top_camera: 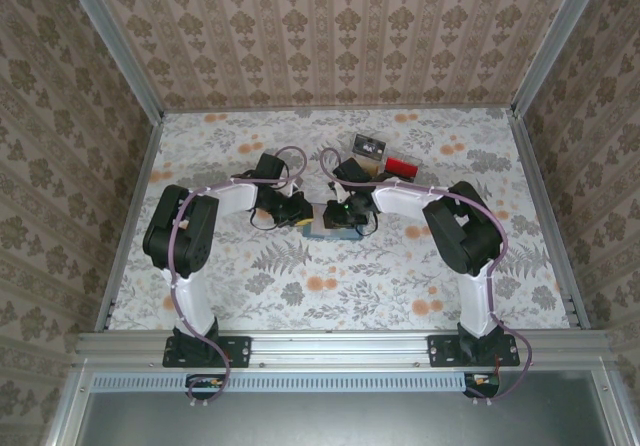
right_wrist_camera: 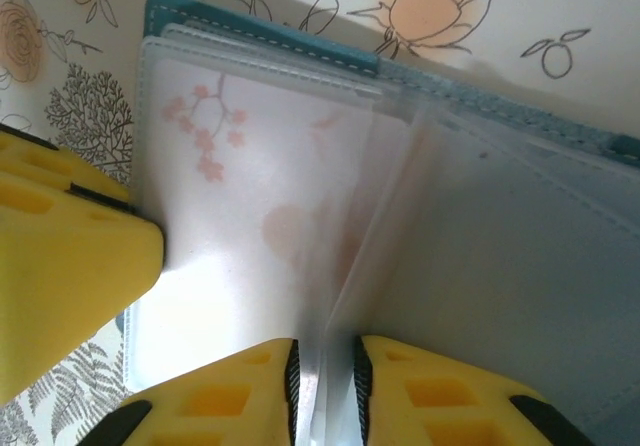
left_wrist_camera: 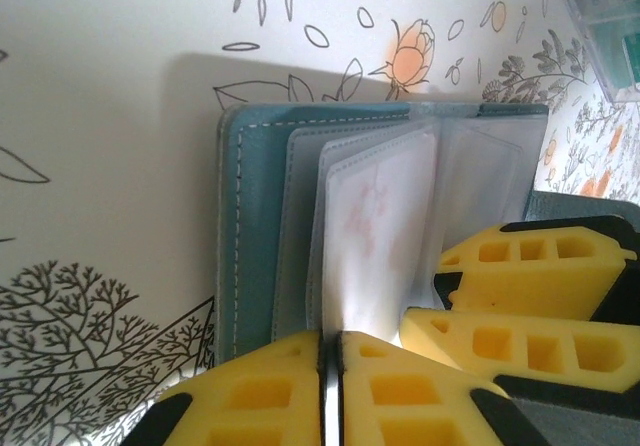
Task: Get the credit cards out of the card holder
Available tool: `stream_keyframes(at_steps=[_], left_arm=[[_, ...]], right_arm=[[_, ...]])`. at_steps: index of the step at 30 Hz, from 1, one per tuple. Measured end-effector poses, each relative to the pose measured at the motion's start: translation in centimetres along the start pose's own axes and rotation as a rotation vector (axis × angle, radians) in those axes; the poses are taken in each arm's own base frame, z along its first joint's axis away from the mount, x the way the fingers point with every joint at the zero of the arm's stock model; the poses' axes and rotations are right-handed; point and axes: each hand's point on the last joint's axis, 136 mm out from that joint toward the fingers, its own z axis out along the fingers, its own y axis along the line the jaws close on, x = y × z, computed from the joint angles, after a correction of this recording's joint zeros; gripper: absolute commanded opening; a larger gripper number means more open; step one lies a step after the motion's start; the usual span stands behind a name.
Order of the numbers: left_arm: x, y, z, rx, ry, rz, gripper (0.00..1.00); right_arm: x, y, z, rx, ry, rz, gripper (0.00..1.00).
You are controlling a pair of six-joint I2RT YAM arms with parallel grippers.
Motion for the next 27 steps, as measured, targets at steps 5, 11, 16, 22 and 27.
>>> stream_keyframes(at_steps=[5,11,16,22,27], left_arm=[[0.7,-0.3,-0.5,-0.009,0.018,0.036,0.09],[0.8,-0.2,-2.9,-0.041,-0.004,0.072,0.08],[0.2,-0.2,-4.4,-0.037,-0.035,0.076,0.17],[0.7,-1.6,-4.1,0.016,-0.017,0.091,0.40],[1.7,-3.5,-3.2,0.062,0.016,0.113,0.52]], right_arm=[[0.2,0.5,-1.2,-0.012,-0.013,-0.002,0.43],[-0.9,2.3,-4.1,-0.061,-0.073,-0.022,0.49],[-1.9,3.3,-6.5,-0.093,-0.125,-0.034,0.51],[-2.1,3.6,-8.2,-0.103,-0.163,-0.036,0.54],[-1.9,2.6,-9.2,-0.076,-0.200,-0.019,0.55]])
